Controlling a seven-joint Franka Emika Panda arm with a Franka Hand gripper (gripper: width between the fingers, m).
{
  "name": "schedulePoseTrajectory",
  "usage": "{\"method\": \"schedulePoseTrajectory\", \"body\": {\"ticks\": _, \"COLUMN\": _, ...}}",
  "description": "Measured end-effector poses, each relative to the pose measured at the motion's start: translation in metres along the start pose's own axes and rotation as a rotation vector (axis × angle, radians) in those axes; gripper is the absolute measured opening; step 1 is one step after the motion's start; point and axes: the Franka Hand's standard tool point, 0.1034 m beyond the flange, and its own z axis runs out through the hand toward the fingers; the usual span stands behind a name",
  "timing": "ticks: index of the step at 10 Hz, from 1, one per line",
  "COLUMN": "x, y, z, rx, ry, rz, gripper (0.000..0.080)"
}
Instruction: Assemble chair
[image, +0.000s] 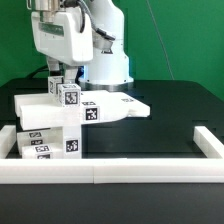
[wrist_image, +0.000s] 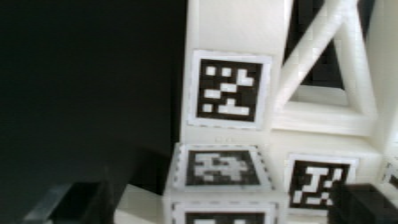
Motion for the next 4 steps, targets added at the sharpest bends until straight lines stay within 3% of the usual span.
{"method": "schedulePoseTrajectory", "body": {"ticks": 4, "x": 0.0, "y": 0.0, "z": 0.0, "rx": 0.0, "ry": 0.0, "rz": 0.0, "gripper": 0.0649}}
